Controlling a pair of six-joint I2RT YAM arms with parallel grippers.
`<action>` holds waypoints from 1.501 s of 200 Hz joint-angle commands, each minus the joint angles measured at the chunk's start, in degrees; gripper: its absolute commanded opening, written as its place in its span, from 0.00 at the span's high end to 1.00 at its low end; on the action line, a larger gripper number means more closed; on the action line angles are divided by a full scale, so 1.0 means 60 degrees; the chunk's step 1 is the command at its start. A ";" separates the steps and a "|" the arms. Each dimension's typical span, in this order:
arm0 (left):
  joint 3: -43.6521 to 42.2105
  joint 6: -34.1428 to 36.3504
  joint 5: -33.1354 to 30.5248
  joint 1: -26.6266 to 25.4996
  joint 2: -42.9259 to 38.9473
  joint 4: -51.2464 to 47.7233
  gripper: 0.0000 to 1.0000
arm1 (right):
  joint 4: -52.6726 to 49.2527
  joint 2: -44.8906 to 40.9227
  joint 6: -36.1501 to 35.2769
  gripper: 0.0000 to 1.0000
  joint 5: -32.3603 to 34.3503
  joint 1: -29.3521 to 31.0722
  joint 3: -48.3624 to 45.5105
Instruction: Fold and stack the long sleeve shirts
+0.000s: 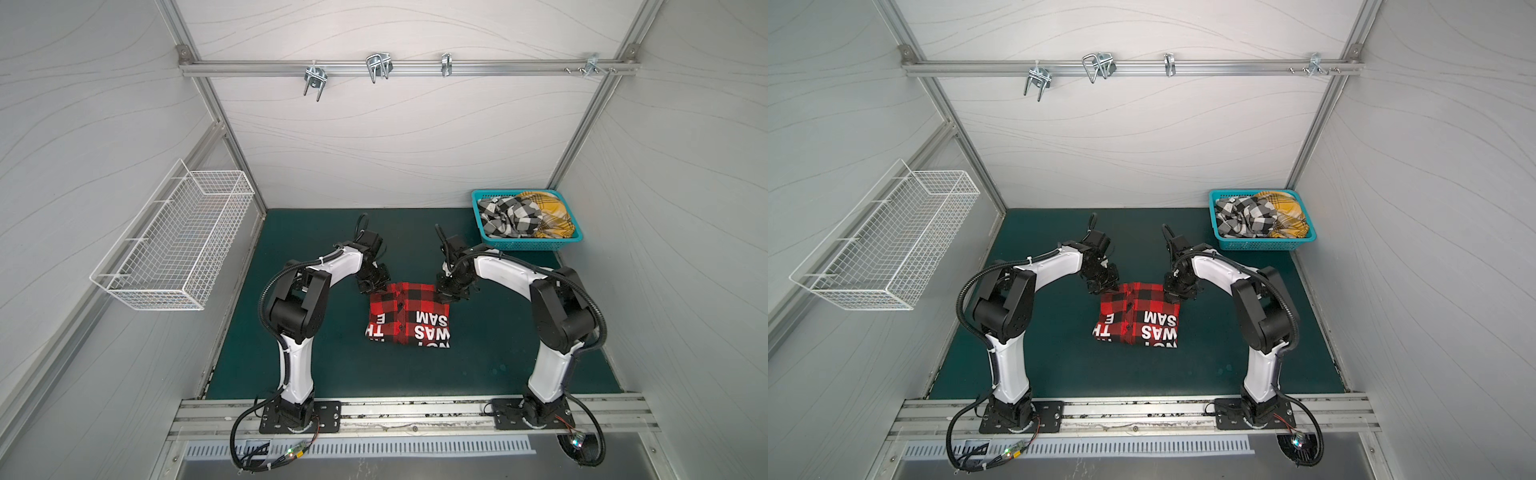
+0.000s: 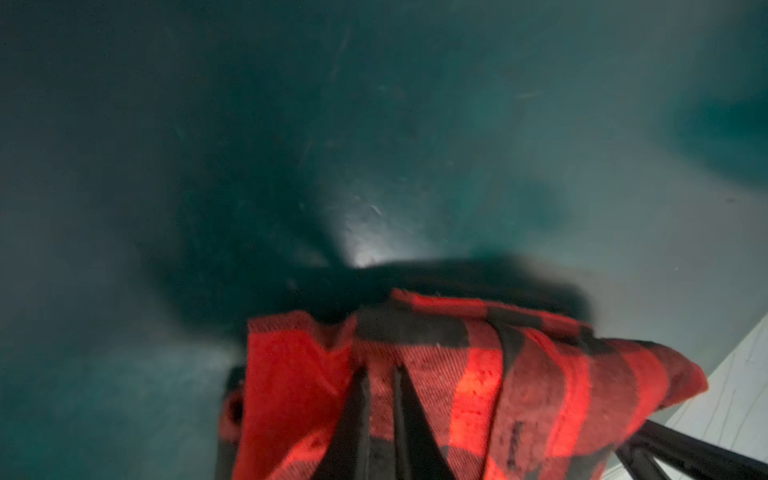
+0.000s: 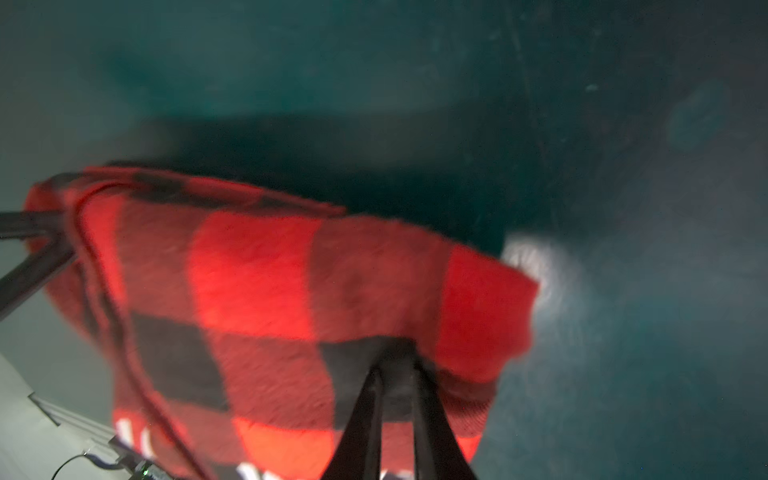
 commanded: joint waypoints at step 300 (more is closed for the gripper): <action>-0.3185 -0.1172 0.0585 -0.1402 -0.2421 0.1350 0.87 | -0.0426 -0.1366 0.0584 0.72 -0.0078 0.1470 -0.1645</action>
